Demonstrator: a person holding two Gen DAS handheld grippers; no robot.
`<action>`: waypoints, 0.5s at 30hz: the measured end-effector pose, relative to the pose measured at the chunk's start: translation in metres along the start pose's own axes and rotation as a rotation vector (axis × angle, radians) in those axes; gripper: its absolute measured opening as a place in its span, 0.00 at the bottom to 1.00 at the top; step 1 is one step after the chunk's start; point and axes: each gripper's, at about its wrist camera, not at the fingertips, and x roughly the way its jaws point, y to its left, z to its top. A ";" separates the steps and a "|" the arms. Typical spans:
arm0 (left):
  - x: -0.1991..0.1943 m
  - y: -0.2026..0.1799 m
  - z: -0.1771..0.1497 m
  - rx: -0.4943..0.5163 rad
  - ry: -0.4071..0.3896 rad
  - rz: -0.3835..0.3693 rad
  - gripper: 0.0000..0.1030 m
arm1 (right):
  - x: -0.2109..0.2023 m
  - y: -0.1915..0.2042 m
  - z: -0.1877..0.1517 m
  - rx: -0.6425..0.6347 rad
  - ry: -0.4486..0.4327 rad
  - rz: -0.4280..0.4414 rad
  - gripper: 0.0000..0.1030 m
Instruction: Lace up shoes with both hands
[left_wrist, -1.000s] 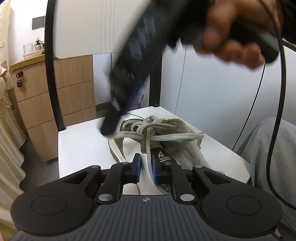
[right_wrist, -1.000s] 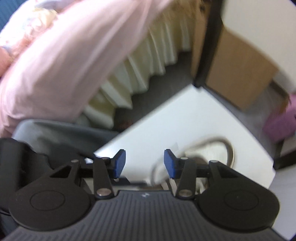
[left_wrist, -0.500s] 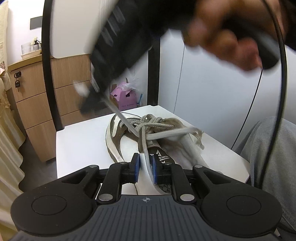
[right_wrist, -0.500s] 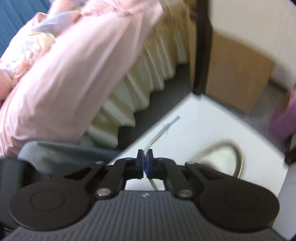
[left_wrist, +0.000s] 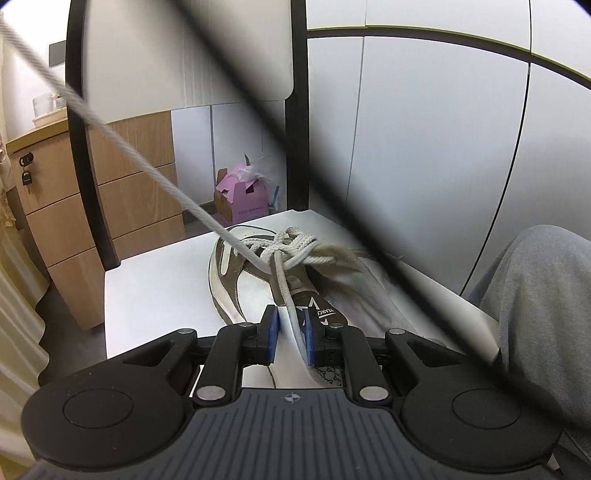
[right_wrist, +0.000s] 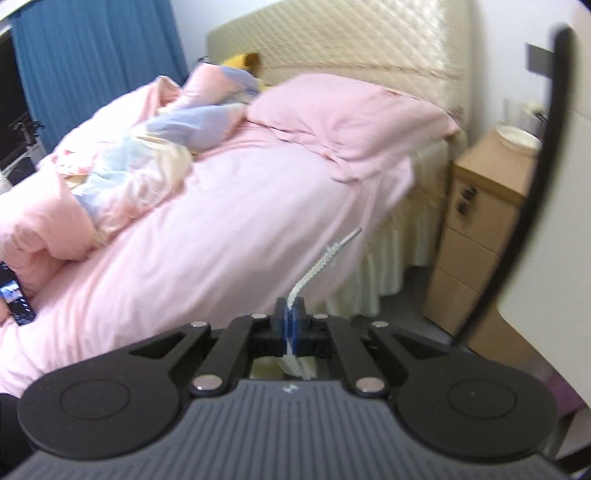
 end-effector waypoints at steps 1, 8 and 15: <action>0.000 -0.001 0.001 0.001 0.001 0.001 0.15 | 0.003 0.005 0.004 -0.005 0.001 0.013 0.02; 0.000 -0.007 0.005 0.011 0.012 0.010 0.16 | 0.032 0.028 0.010 -0.031 0.039 0.070 0.02; -0.002 -0.005 0.006 -0.005 0.019 0.012 0.17 | 0.046 0.036 -0.012 -0.047 0.115 0.044 0.49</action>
